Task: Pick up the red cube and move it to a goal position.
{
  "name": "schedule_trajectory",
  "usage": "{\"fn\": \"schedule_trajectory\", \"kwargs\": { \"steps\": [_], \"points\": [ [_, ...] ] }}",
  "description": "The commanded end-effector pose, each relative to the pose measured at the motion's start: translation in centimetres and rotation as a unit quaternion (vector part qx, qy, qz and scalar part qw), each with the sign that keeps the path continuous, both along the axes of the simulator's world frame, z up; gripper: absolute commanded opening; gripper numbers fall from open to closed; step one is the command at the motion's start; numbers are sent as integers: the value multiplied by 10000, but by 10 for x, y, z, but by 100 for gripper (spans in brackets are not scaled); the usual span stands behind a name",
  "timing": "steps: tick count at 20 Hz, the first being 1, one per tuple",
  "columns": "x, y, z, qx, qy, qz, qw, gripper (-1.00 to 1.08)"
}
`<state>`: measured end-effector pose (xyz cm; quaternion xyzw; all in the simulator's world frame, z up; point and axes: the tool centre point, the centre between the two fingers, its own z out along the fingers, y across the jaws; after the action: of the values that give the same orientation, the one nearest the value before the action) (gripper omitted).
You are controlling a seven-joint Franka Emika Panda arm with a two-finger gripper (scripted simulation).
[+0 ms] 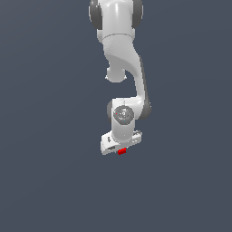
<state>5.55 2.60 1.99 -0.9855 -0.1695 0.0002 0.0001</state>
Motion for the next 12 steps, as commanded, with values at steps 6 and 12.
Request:
{"fn": "schedule_trajectory", "kwargs": {
  "steps": [6,12],
  "points": [
    [-2,-1,5,0,0,0,10000,-100],
    [-12,-5,24,0,0,0,10000,-100]
  ]
}}
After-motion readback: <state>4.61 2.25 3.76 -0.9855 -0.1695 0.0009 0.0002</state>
